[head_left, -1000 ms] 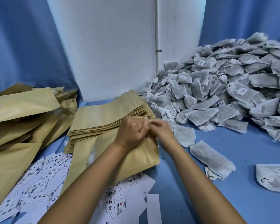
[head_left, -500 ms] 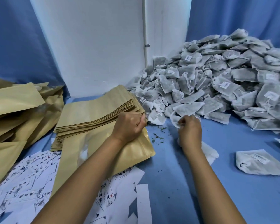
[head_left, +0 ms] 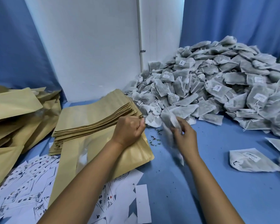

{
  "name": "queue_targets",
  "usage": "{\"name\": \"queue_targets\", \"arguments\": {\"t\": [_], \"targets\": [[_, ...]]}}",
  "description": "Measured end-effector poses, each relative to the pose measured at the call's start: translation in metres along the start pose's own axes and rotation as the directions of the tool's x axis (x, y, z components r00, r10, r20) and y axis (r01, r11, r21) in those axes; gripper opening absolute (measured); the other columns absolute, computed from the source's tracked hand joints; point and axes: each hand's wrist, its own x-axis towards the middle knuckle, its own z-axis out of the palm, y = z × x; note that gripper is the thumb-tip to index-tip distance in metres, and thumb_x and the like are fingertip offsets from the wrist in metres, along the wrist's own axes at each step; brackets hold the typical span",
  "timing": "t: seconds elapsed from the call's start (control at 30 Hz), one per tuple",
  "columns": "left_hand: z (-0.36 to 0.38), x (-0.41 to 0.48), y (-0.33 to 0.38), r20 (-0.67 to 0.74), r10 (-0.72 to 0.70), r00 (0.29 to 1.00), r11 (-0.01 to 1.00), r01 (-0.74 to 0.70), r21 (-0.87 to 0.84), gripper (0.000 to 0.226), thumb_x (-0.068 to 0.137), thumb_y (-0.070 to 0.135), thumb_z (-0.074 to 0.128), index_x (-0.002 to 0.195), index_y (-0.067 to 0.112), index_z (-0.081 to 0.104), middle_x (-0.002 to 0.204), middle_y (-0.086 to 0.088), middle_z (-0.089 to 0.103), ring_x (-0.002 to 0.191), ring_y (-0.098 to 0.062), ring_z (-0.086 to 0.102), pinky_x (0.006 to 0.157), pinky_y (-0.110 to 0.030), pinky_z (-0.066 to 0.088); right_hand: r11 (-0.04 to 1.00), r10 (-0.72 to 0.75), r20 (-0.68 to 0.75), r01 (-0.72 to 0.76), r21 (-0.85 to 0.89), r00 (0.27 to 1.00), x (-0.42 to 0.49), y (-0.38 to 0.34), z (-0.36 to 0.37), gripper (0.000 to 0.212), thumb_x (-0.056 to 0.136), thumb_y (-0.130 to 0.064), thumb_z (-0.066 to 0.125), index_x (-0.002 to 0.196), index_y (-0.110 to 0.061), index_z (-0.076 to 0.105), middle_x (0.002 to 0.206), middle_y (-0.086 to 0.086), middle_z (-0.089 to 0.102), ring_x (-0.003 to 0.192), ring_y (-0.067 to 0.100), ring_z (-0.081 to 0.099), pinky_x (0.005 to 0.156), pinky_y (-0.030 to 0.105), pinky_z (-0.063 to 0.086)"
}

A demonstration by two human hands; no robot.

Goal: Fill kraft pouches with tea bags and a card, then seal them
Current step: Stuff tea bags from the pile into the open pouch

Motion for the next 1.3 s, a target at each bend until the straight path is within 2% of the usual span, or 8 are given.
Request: {"name": "queue_targets", "arguments": {"t": [0.13,0.3,0.53,0.73,0.93,1.1,1.2,1.3], "targets": [[0.002,0.0,0.005,-0.008,-0.047,0.999,0.998,0.047,0.042,0.049,0.089,0.019,0.04,0.043,0.005,0.05,0.043,-0.009,0.049,0.037,-0.025,0.047,0.039,-0.028,0.034,0.838,-0.044,0.149,-0.044,0.543,0.988,-0.008,-0.031,0.017,0.027,0.082,0.009,0.062,0.102,-0.009,0.063,0.09,-0.006,0.07,0.083,0.008,0.064,0.076,0.02,0.052],[-0.011,-0.001,-0.002,-0.061,-0.168,0.984,0.986,0.168,0.003,0.054,0.091,0.023,0.037,0.042,0.004,0.045,0.04,-0.01,0.042,0.035,-0.023,0.039,0.039,-0.029,0.027,0.568,0.11,0.417,-0.401,0.718,0.902,-0.01,-0.027,0.025,0.037,0.074,0.021,0.04,0.094,0.001,0.064,0.082,0.014,0.071,0.075,0.024,0.069,0.069,0.03,0.058],[-0.018,-0.002,-0.009,-0.078,-0.19,0.979,0.981,0.192,0.024,0.053,0.091,0.021,0.037,0.042,0.005,0.046,0.039,-0.008,0.042,0.034,-0.022,0.038,0.037,-0.029,0.029,0.328,0.278,0.474,-0.547,0.771,0.835,-0.009,-0.018,0.036,0.038,0.086,0.011,0.029,0.107,-0.002,0.057,0.086,0.015,0.067,0.069,0.025,0.067,0.063,0.035,0.057],[-0.018,-0.003,-0.013,-0.085,-0.192,0.978,0.981,0.195,0.022,0.054,0.092,0.022,0.037,0.041,0.006,0.045,0.038,-0.007,0.041,0.034,-0.022,0.037,0.037,-0.031,0.03,0.499,0.246,0.553,-0.593,0.632,0.796,-0.01,-0.017,0.037,0.041,0.082,0.008,0.03,0.06,-0.008,0.061,0.054,0.005,0.058,0.048,0.018,0.058,0.045,0.021,0.048],[-0.019,-0.004,-0.015,-0.053,-0.183,0.982,0.983,0.183,-0.016,0.056,0.093,0.022,0.036,0.042,0.002,0.049,0.04,-0.009,0.045,0.035,-0.024,0.042,0.037,-0.035,0.037,0.723,0.212,0.654,-0.567,0.396,0.726,-0.009,-0.011,0.045,0.029,0.085,0.006,0.035,0.069,-0.002,0.058,0.057,0.008,0.051,0.05,0.017,0.047,0.049,0.023,0.039],[-0.011,-0.009,0.002,0.043,0.001,0.999,0.995,0.003,-0.097,0.049,0.092,0.016,0.04,0.045,0.004,0.049,0.044,-0.009,0.044,0.04,-0.025,0.045,0.044,-0.03,0.034,0.996,0.074,0.625,-0.024,-0.088,0.777,0.001,-0.043,0.065,0.027,0.086,-0.002,0.053,0.063,-0.014,0.058,0.054,-0.009,0.054,0.053,0.0,0.047,0.05,0.014,0.035],[-0.01,-0.004,0.007,0.019,-0.03,0.999,0.989,0.032,-0.143,0.05,0.092,0.016,0.04,0.044,0.004,0.047,0.044,-0.009,0.042,0.04,-0.024,0.042,0.045,-0.03,0.032,0.999,0.034,0.547,-0.047,0.009,0.836,-0.001,-0.068,0.086,0.029,0.094,0.007,0.04,0.073,-0.008,0.054,0.071,0.005,0.055,0.069,0.01,0.048,0.059,0.014,0.04],[-0.016,-0.003,-0.002,-0.007,-0.082,0.997,0.991,0.081,-0.102,0.054,0.093,0.02,0.037,0.044,0.003,0.05,0.044,-0.01,0.046,0.041,-0.025,0.046,0.043,-0.033,0.038,0.906,0.111,0.813,-0.394,0.154,0.572,-0.005,-0.071,0.086,0.019,0.1,-0.003,0.039,0.094,-0.011,0.055,0.077,0.004,0.064,0.071,0.007,0.061,0.061,0.01,0.048]]}}
